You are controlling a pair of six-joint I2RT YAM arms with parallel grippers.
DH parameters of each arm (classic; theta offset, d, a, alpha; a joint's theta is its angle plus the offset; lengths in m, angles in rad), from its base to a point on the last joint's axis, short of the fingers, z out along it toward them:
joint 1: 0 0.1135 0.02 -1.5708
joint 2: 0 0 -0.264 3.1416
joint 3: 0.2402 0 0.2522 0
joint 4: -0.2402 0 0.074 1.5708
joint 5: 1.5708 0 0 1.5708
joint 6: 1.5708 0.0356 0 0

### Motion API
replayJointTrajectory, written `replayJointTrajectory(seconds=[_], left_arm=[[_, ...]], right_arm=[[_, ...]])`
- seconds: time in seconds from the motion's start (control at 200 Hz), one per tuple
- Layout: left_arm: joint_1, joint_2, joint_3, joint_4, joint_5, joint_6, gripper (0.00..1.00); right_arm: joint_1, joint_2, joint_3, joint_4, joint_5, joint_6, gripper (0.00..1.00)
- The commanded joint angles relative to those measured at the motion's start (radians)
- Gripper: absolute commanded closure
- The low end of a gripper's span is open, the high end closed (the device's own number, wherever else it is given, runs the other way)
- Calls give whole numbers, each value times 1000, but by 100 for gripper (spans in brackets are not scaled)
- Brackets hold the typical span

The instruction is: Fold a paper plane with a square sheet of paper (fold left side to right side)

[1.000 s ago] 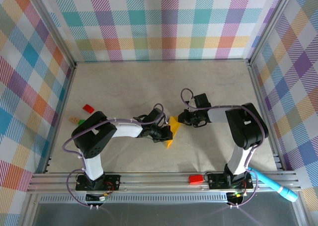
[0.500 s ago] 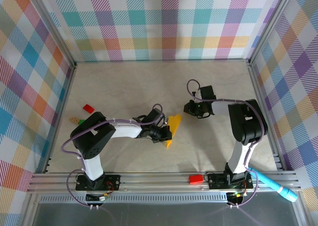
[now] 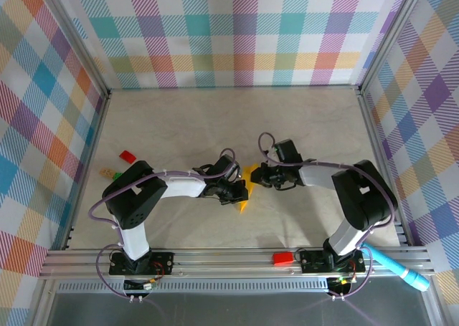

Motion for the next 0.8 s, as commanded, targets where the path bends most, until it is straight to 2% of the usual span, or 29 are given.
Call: replayJointTrajectory(seconds=[0.0, 0.335, 0.5, 0.625, 0.725, 0.795], left_arm=[[12, 37, -8, -91, -74, 18, 100], [12, 24, -12, -71, -70, 9, 100], [21, -4, 1, -27, -40, 2, 100], [34, -46, 28, -8, 4, 2, 95], [39, -84, 50, -24, 31, 0, 94], [39, -105, 52, -38, 51, -8, 94]], right_arm=[[25, 35, -12, 63, -14, 78, 88], [42, 91, -44, 41, -6, 111, 88], [43, 110, -63, -13, 47, 70, 88], [44, 134, -53, -48, 68, 46, 95], [43, 146, -51, -60, 77, 45, 100], [44, 148, -48, -62, 83, 45, 100]])
